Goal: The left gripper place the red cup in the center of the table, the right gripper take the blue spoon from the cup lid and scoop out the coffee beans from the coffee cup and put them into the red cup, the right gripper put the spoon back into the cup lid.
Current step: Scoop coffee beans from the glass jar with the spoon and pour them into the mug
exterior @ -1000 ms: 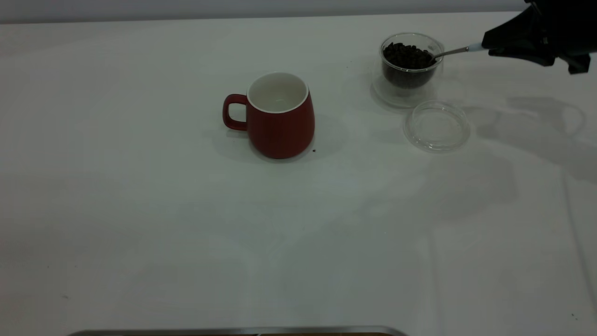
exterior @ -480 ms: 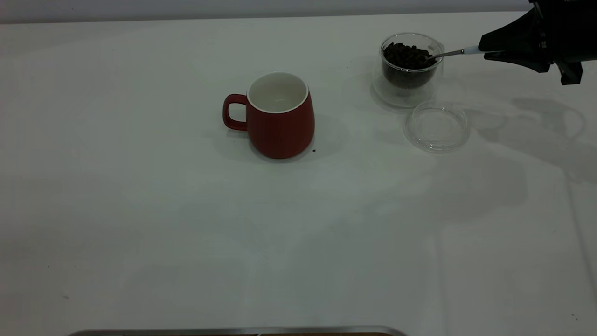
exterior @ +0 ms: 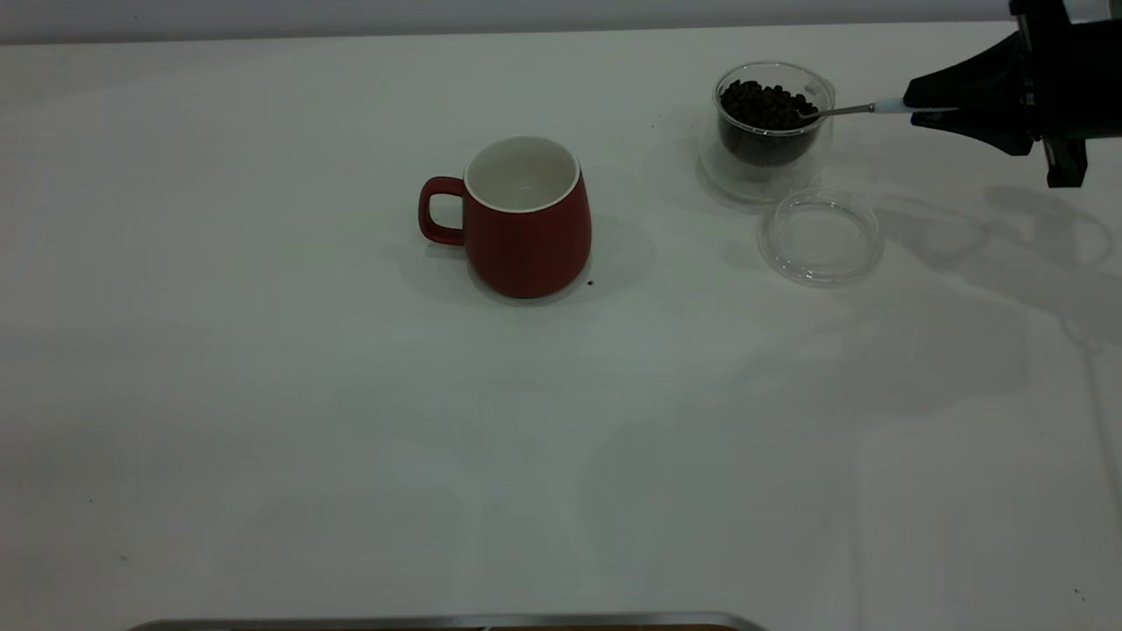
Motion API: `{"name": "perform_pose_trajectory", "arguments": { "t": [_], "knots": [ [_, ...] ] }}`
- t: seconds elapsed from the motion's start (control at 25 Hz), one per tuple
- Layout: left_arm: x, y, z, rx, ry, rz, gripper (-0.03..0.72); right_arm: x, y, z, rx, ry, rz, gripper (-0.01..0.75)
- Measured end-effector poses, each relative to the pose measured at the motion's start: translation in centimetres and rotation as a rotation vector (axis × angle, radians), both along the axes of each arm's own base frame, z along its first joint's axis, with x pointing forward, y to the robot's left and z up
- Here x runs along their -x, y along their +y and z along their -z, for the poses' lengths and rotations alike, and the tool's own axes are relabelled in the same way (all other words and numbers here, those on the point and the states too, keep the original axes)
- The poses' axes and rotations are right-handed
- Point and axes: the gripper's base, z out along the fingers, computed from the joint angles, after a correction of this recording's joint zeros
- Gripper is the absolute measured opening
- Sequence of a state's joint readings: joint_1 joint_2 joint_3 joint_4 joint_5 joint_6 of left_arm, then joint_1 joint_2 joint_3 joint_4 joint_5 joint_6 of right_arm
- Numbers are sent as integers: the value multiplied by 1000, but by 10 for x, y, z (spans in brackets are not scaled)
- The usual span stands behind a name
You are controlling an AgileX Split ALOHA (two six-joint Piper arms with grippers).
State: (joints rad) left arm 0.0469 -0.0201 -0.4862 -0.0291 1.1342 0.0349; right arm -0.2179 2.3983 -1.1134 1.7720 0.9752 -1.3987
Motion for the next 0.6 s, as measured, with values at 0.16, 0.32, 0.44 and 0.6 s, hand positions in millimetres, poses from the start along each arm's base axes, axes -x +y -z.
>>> {"name": "perform_pose_trajectory", "arguments": {
  "t": [0.16,0.32,0.44,0.6],
  "knots": [
    [0,0,0,0,0,0,533,0,-2,1,-37,-2,1,106],
    [0,0,0,0,0,0,533,-2,-5,-3,-67,-23,0,106],
    [0,0,0,0,0,0,533,-1,-9,-4,-82,-31,5,106],
    [0,0,0,0,0,0,533,-1,-10,-6,-100,-38,5,106]
  ]
}}
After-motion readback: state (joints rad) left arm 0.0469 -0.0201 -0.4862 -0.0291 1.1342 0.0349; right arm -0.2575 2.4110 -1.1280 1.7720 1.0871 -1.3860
